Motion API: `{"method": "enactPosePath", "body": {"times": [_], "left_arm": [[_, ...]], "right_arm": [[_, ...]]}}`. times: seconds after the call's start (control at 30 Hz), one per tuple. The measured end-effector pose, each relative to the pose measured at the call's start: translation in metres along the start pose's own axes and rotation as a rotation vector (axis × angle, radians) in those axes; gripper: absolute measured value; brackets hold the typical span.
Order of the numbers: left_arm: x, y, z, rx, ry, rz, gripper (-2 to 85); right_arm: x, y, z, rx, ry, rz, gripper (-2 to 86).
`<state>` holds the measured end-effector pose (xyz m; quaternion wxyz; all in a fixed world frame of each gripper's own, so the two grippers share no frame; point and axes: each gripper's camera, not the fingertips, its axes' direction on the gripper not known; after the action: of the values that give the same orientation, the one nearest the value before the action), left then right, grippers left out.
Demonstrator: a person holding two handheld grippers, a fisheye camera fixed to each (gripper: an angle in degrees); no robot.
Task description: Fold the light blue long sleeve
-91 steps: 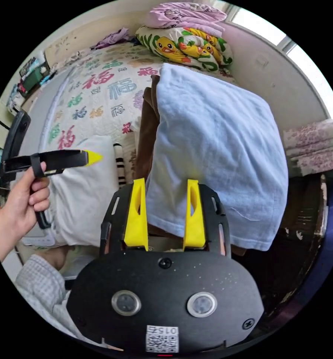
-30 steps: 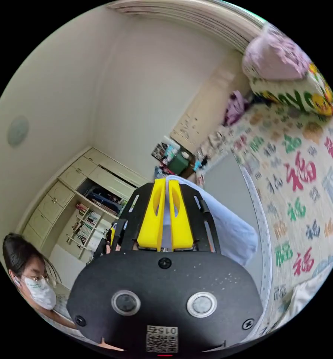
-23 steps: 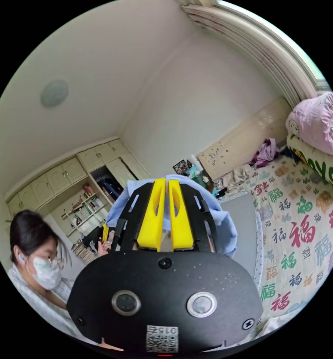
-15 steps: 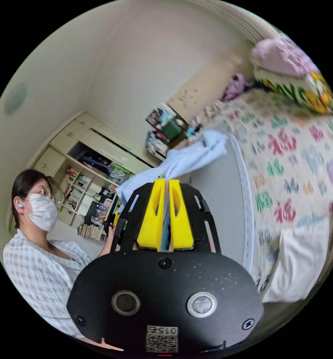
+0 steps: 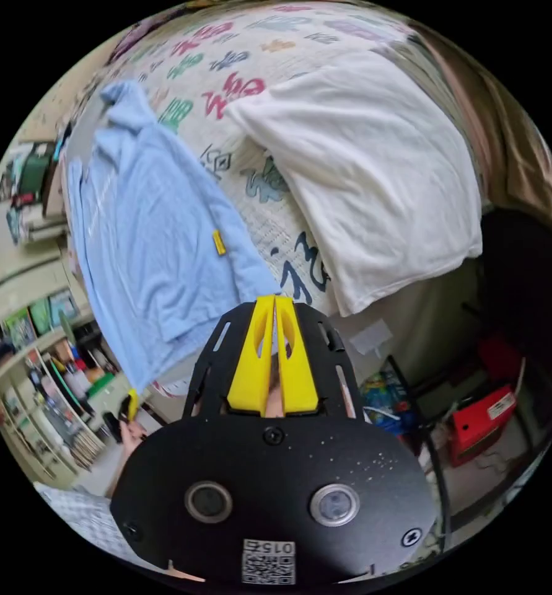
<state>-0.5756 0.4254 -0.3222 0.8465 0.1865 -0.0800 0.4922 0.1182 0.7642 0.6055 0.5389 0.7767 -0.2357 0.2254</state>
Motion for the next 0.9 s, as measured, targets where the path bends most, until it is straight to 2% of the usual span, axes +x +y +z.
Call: {"method": "enactPosePath", "body": {"times": [0.07,0.17,0.27,0.37,0.43,0.6,0.83,0.9], "left_arm": [[0.005,-0.014,0.01,-0.038,-0.047,0.02,-0.7],[0.017,-0.031,0.02,-0.067,-0.115,0.057,-0.6],[0.027,-0.047,0.03,-0.098,-0.163,0.071,-0.6],[0.036,-0.06,0.039,-0.109,-0.192,0.072,-0.6],[0.042,-0.067,0.044,-0.113,-0.203,0.076,-0.6],[0.064,-0.081,0.05,-0.097,-0.245,0.085,-0.5],[0.117,-0.093,0.046,-0.05,-0.294,0.125,-0.6],[0.129,-0.094,0.045,-0.037,-0.302,0.126,-0.6]], "right_arm": [[-0.045,-0.016,0.019,-0.032,0.138,-0.203,2.1],[-0.098,-0.037,0.043,-0.06,0.223,-0.446,6.7],[-0.134,-0.061,0.076,-0.177,0.332,-0.602,9.4],[-0.157,-0.079,0.104,-0.222,0.504,-0.734,10.1],[-0.166,-0.088,0.114,-0.242,0.548,-0.792,9.9],[-0.178,-0.115,0.107,-0.211,0.472,-0.808,5.0],[-0.156,-0.149,0.047,-0.111,0.264,-0.707,3.6],[-0.149,-0.153,0.035,-0.089,0.266,-0.72,3.2]]}}
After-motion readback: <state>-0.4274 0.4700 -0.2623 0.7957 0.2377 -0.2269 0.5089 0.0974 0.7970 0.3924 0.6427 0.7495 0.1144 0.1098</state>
